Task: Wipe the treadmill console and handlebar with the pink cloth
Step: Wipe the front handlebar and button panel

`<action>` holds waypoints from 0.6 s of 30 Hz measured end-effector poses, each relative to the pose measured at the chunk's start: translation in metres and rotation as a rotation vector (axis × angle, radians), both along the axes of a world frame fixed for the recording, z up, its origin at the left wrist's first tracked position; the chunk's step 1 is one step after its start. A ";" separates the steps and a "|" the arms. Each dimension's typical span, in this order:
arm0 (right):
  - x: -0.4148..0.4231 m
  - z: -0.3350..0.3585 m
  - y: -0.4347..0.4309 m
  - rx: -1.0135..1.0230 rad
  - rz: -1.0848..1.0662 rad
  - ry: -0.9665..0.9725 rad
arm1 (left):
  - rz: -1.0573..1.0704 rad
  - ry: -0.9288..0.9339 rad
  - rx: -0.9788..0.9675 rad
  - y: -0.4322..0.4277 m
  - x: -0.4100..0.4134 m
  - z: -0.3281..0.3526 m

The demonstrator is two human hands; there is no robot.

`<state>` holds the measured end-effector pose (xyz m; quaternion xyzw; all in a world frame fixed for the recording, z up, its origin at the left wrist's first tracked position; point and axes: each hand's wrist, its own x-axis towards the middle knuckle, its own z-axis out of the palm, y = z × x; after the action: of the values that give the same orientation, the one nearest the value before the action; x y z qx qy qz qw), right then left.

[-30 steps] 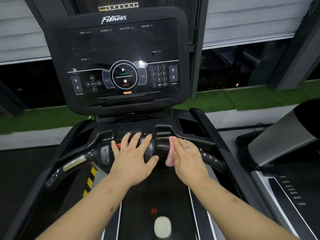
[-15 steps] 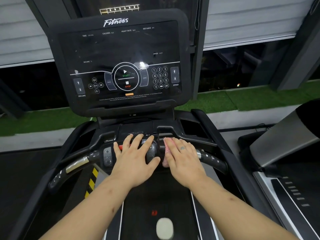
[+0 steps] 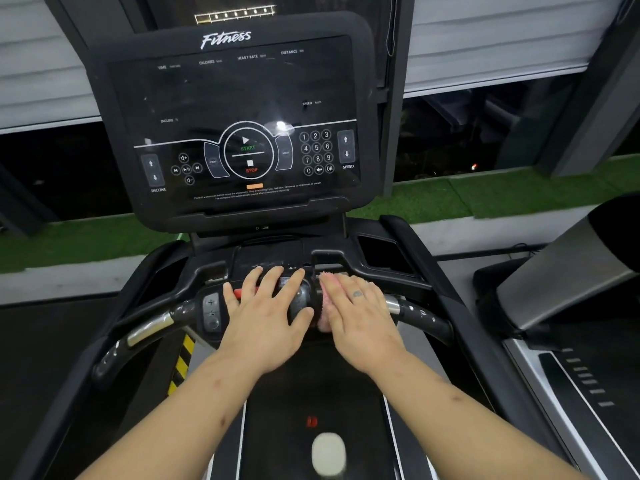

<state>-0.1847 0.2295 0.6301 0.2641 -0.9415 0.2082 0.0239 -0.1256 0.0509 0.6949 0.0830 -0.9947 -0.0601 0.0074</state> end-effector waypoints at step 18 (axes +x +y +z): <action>0.006 0.001 -0.015 0.007 -0.002 0.003 | 0.023 0.022 -0.080 0.012 -0.003 0.000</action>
<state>-0.1784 0.2147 0.6315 0.2633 -0.9425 0.2045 0.0247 -0.1286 0.0625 0.6950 0.0932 -0.9952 -0.0209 0.0222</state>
